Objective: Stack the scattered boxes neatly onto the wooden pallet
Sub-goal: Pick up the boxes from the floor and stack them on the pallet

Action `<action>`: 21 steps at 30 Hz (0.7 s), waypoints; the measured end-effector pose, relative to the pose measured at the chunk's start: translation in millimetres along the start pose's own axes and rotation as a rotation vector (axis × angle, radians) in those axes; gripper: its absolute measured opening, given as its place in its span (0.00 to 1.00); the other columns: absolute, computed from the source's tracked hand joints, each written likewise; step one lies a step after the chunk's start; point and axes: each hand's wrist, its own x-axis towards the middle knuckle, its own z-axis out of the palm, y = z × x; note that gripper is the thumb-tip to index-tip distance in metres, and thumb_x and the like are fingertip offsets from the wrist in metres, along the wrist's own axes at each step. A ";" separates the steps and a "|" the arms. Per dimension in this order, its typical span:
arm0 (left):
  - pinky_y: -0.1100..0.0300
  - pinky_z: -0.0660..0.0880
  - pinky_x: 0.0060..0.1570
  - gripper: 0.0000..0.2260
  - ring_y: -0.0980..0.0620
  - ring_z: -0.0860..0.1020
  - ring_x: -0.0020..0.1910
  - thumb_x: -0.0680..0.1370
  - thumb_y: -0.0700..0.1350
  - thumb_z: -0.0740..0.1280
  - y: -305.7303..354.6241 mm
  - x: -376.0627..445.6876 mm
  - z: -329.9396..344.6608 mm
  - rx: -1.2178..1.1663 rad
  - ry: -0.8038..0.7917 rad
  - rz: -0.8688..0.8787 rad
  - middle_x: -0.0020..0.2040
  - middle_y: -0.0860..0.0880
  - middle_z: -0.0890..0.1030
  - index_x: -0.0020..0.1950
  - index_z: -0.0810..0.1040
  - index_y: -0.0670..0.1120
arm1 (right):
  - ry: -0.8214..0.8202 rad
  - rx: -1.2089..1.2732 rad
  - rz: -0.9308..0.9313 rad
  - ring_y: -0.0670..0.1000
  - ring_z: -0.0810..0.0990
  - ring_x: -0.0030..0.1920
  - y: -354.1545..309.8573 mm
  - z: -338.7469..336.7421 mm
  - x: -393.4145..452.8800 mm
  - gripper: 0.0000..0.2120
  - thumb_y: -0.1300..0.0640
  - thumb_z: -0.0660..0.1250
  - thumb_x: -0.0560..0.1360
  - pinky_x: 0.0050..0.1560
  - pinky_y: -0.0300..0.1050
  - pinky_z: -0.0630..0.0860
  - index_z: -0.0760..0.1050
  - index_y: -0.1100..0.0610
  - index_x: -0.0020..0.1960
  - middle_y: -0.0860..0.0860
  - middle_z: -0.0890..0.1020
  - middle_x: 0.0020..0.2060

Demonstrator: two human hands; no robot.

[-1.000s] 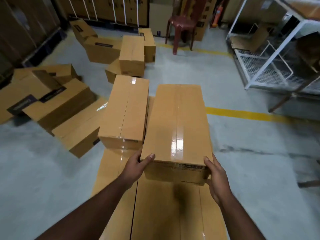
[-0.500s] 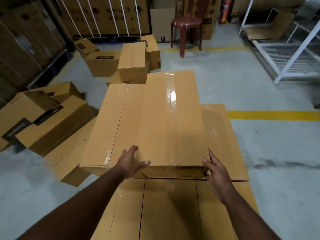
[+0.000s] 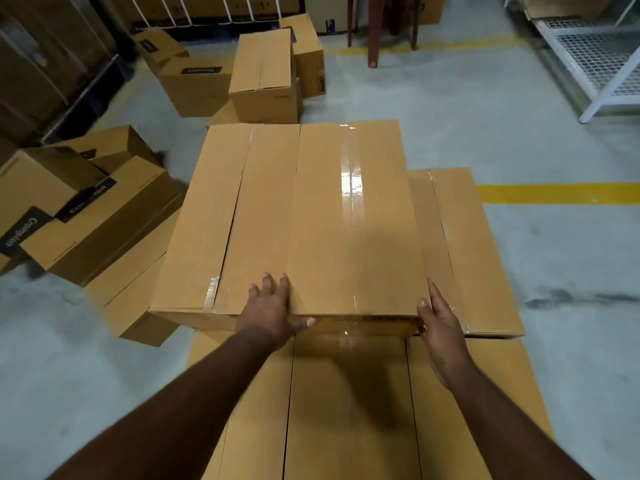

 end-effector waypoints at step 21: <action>0.44 0.57 0.80 0.40 0.41 0.55 0.81 0.77 0.52 0.74 2.7 -34.7 7.1 -0.162 0.116 0.001 0.82 0.44 0.57 0.83 0.57 0.47 | 0.060 -0.554 -0.085 0.54 0.59 0.82 -15.9 1.0 -69.9 0.55 0.46 0.76 0.76 0.72 0.46 0.65 0.38 0.45 0.85 0.49 0.54 0.84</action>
